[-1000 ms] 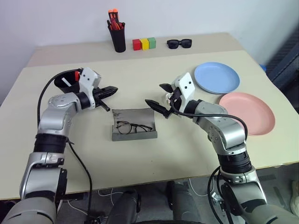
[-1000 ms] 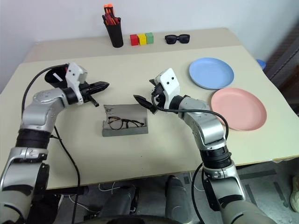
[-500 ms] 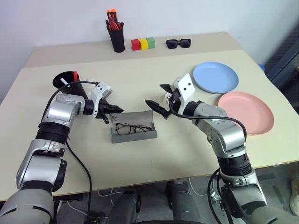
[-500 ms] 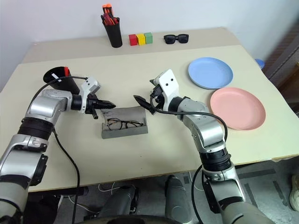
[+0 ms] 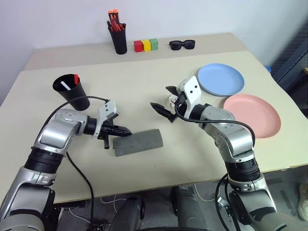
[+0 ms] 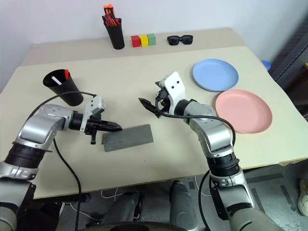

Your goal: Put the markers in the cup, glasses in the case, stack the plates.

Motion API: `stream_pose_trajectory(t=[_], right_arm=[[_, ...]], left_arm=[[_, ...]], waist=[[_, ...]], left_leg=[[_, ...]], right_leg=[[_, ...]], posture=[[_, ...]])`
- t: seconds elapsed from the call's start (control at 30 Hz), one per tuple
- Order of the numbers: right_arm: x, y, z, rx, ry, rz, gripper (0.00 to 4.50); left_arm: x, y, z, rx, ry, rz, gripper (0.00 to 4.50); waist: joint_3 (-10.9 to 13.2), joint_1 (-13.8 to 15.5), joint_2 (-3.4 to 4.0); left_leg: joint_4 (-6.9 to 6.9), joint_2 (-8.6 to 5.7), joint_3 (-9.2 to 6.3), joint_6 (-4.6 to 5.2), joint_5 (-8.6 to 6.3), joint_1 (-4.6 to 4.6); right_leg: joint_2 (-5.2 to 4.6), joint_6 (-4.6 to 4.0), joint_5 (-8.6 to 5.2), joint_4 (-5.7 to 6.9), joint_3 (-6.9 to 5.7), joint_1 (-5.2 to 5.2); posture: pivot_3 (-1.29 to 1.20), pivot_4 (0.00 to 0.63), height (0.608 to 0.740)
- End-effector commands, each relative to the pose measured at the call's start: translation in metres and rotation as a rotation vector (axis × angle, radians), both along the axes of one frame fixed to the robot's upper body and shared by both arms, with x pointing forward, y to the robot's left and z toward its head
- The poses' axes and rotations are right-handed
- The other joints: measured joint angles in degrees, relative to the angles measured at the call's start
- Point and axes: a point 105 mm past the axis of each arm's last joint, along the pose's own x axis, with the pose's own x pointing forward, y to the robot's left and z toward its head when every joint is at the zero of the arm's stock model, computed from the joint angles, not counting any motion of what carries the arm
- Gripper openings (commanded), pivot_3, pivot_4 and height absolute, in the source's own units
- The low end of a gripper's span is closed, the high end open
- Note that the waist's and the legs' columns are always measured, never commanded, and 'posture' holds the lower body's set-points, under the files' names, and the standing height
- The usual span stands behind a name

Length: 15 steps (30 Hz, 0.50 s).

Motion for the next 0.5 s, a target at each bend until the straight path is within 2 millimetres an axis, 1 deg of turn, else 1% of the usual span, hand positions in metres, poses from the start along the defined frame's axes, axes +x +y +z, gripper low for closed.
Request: stream_pose_trajectory(t=[0.03, 0.07, 0.1, 0.2, 0.23, 0.27, 0.33, 0.37, 0.43, 0.5], right_arm=[[0.002, -0.005, 0.017, 0.011, -0.072, -0.014, 4.5], [0.004, -0.01, 0.018, 0.005, -0.076, -0.031, 4.5], [0.007, -0.021, 0.019, -0.005, -0.081, -0.065, 4.5], [0.014, -0.056, 0.021, -0.032, -0.082, -0.171, 4.5], [0.016, -0.078, 0.018, -0.073, -0.072, -0.229, 4.5], [0.018, -0.11, 0.01, -0.144, -0.045, -0.327, 4.5], [0.014, -0.156, -0.002, -0.245, 0.027, -0.464, 4.5], [0.01, -0.171, -0.008, -0.297, 0.054, -0.501, 4.5], [-0.001, -0.2, -0.022, -0.369, 0.141, -0.576, 4.5], [-0.008, -0.217, -0.029, -0.4, 0.193, -0.627, 4.5]], left_arm=[[0.028, 0.008, 0.035, -0.132, -0.2, 0.139, 0.27], [0.033, 0.011, 0.042, -0.169, -0.232, 0.168, 0.58], [0.033, 0.011, 0.05, -0.209, -0.253, 0.167, 0.84], [0.028, 0.013, 0.065, -0.292, -0.27, 0.145, 2.41], [0.022, 0.015, 0.069, -0.331, -0.257, 0.117, 2.87], [0.014, 0.015, 0.075, -0.387, -0.247, 0.074, 3.42], [0.002, 0.017, 0.083, -0.456, -0.228, 0.018, 4.45], [-0.001, 0.017, 0.086, -0.477, -0.223, 0.004, 4.49], [-0.004, 0.018, 0.084, -0.478, -0.212, -0.012, 4.49], [-0.006, 0.017, 0.083, -0.48, -0.2, -0.027, 4.49]], waist=[[0.0, 0.3, 0.0], [0.0, 0.4, -0.01], [0.0, 0.5, -0.01], [0.0, 1.1, -0.01], [0.0, 1.2, -0.01], [0.0, 1.4, -0.01], [0.0, 1.8, -0.01], [0.0, 1.8, -0.01], [0.0, 1.6, -0.01], [0.0, 1.3, -0.01]], left_leg=[[0.02, -0.01, -0.01, 0.0, 0.0, 0.0], [0.03, 0.0, -0.01, -0.01, 0.01, 0.02], [0.04, -0.01, -0.01, -0.03, 0.02, 0.0], [0.04, -0.05, 0.03, -0.17, 0.1, -0.01], [0.04, -0.05, 0.05, -0.16, 0.09, -0.02], [0.03, -0.06, 0.06, -0.16, 0.09, -0.01], [0.04, -0.08, 0.05, -0.13, 0.07, -0.06], [0.04, -0.1, 0.07, -0.1, 0.06, -0.06], [0.06, -0.12, 0.11, 0.05, -0.02, -0.07], [0.05, -0.09, 0.16, 0.09, -0.05, 0.02]], right_leg=[[0.0, 0.0, 0.0, 0.02, 0.0, 0.0], [0.0, 0.0, 0.0, 0.03, -0.01, 0.02], [0.01, -0.02, 0.01, 0.03, -0.01, 0.01], [0.0, -0.03, 0.03, 0.0, -0.01, -0.01], [-0.01, -0.03, 0.02, -0.01, -0.01, -0.01], [-0.01, -0.03, 0.02, -0.02, -0.01, 0.0], [-0.04, -0.02, 0.02, -0.07, -0.02, 0.03], [-0.04, -0.02, 0.02, -0.09, -0.02, 0.04], [-0.07, -0.02, 0.02, -0.1, -0.02, 0.04], [-0.06, -0.02, 0.02, -0.08, -0.01, 0.11]], posture=[[0.0, 0.15, 0.74], [0.0, 0.15, 0.74], [0.0, 0.15, 0.74], [0.0, 0.15, 0.74], [0.0, 0.15, 0.74], [0.0, 0.15, 0.74], [0.0, 0.15, 0.74], [0.0, 0.15, 0.74], [0.0, 0.15, 0.74], [0.0, 0.15, 0.74]])
